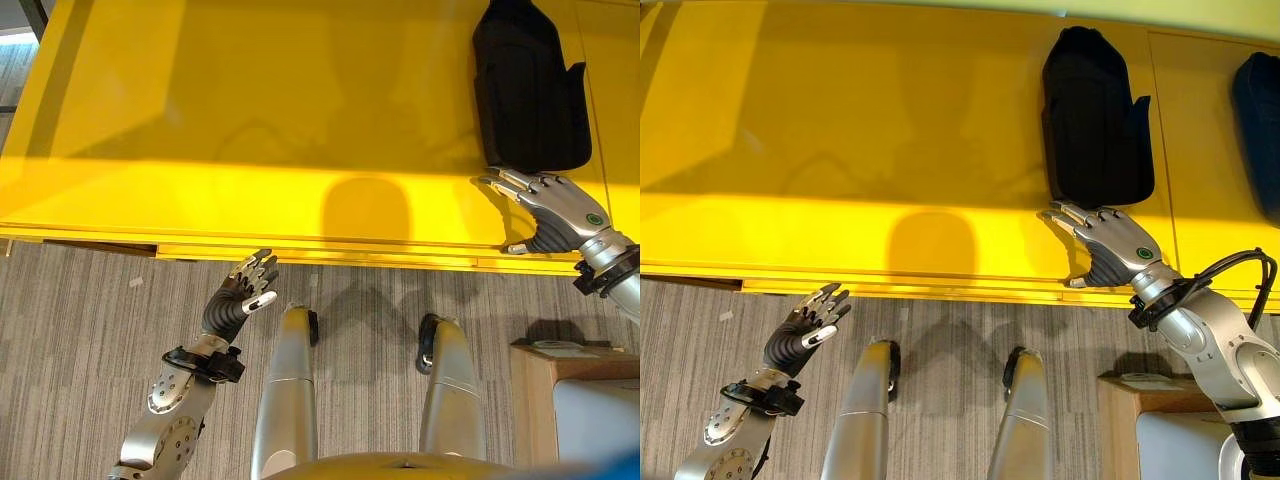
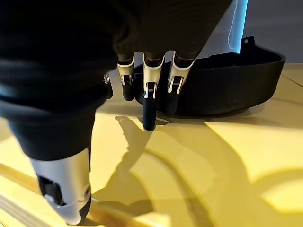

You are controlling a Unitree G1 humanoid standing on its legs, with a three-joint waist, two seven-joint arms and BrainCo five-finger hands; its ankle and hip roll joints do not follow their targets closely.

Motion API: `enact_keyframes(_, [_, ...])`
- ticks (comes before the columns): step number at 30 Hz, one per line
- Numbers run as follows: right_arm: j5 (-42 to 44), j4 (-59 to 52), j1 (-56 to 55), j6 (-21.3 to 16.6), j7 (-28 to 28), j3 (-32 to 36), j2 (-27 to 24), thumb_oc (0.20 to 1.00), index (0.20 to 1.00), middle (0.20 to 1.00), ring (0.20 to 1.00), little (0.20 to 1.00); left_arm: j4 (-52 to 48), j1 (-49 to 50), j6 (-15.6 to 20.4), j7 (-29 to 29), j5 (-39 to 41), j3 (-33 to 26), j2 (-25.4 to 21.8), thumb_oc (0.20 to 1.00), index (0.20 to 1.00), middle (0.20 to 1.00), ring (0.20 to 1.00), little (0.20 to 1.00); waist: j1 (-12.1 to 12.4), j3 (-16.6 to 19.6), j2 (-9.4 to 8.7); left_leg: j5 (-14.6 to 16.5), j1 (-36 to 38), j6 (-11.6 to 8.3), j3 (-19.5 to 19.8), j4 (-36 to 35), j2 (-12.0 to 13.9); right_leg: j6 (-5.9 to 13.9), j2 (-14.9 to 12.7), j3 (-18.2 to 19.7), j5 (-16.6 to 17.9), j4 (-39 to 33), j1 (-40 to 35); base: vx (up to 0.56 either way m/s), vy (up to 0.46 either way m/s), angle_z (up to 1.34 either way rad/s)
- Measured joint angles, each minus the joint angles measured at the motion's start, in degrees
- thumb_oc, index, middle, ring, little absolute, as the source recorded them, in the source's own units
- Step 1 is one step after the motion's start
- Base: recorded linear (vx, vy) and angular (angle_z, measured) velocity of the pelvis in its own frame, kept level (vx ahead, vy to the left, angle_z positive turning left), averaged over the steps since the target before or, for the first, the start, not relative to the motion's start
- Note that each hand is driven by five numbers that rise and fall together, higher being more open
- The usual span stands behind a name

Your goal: Move parts from the plastic box to the shelf.

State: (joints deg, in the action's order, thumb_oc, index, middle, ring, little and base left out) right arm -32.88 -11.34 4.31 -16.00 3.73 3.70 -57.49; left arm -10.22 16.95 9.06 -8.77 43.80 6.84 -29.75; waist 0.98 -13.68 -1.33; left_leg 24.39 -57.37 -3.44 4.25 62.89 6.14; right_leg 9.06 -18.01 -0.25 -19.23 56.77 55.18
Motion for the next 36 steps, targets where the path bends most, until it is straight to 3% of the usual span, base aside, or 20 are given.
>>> enact_keyframes(16, [0.7,-3.3,-4.4,1.1,0.3,2.6,0.7,1.000,1.000,1.000,1.000,1.000,0.0,0.0,0.0,0.0,0.0,-0.1,0.2,1.000,1.000,1.000,1.000,1.000,-0.2,0.0,-0.01,0.0,-1.3,0.06,0.2,0.8,-0.1,0.02,0.0,0.0,0.0,0.4,0.9,0.00,0.000,0.00])
enact_keyframes(28, [14.2,-12.1,-18.1,0.5,7.4,4.0,2.8,1.000,1.000,1.000,1.000,1.000,0.1,0.0,0.1,0.0,0.0,0.0,-0.1,1.000,1.000,1.000,1.000,1.000,-1.9,-0.1,-0.13,-0.1,0.0,-0.06,0.0,0.0,0.0,0.11,0.1,0.0,0.1,-0.1,0.0,-0.01,-0.013,0.00])
enact_keyframes(34, [18.9,-11.6,-22.5,0.1,9.1,1.6,3.3,1.000,1.000,1.000,1.000,1.000,2.1,0.2,-0.1,0.5,0.0,1.2,-0.5,1.000,1.000,1.000,1.000,1.000,-1.8,-0.5,-0.77,-3.1,7.5,-0.66,-1.1,-8.8,0.0,0.50,0.3,-0.8,2.2,-6.9,-6.3,-0.03,-0.050,0.00])
enact_keyframes(36, [22.6,-9.8,-23.4,0.0,8.9,0.7,6.0,1.000,1.000,1.000,1.000,1.000,4.1,0.3,-0.2,0.7,0.1,1.9,-0.7,1.000,1.000,1.000,1.000,1.000,-2.3,-1.0,-1.31,-5.0,11.9,-0.62,-1.4,-14.2,0.5,-0.08,0.8,-2.0,3.4,-11.0,-10.3,-0.09,-0.056,0.00])
